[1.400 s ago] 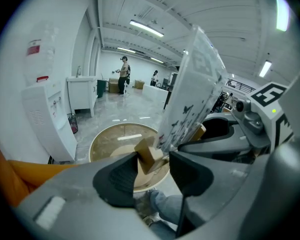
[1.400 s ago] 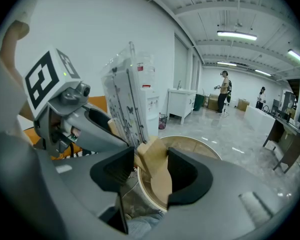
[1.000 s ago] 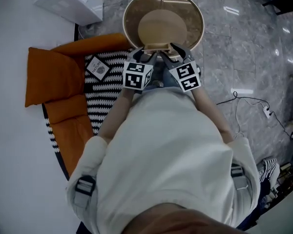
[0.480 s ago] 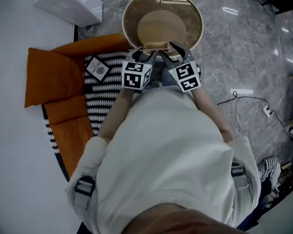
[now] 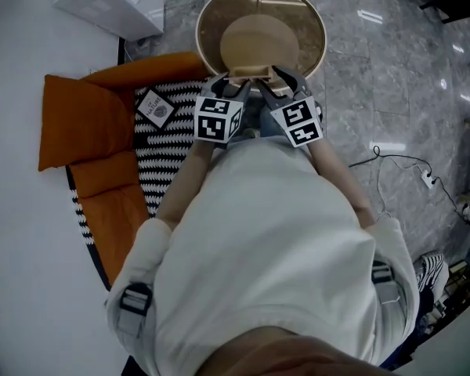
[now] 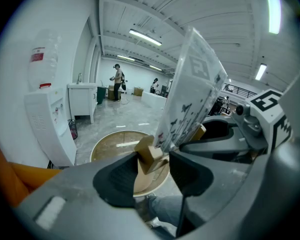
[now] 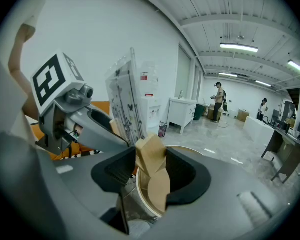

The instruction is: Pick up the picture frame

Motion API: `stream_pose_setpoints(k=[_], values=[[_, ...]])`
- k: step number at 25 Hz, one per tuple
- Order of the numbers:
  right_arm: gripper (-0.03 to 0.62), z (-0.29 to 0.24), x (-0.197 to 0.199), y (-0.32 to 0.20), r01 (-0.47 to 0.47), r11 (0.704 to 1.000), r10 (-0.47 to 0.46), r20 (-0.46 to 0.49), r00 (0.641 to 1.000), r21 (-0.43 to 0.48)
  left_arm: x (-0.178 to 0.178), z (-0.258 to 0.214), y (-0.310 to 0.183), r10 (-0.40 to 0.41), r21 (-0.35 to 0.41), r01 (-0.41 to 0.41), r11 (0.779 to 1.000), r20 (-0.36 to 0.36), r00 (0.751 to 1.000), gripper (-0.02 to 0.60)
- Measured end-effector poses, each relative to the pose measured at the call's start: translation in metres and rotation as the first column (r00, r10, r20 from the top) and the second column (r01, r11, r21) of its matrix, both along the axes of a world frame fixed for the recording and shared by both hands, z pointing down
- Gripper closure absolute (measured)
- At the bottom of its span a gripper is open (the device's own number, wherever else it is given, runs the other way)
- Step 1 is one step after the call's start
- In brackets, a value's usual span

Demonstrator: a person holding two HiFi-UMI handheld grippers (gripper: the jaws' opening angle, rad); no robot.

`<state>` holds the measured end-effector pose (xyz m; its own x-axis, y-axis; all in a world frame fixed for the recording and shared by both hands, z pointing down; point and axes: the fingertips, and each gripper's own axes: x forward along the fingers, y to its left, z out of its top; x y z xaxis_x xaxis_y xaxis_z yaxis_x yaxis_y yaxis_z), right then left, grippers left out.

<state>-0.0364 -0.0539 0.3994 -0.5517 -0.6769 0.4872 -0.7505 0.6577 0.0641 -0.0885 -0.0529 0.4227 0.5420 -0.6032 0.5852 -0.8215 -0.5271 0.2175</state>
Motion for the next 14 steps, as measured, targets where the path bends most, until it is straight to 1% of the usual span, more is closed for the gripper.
stream_pose_setpoints(k=[14], values=[[0.404,0.0006,0.0037,-0.01,0.002,1.0,-0.002,0.003,1.0,0.001,0.0035,0.0007,-0.0101,-0.002,-0.001,0.002,1.0,-0.006,1.0,0.383]])
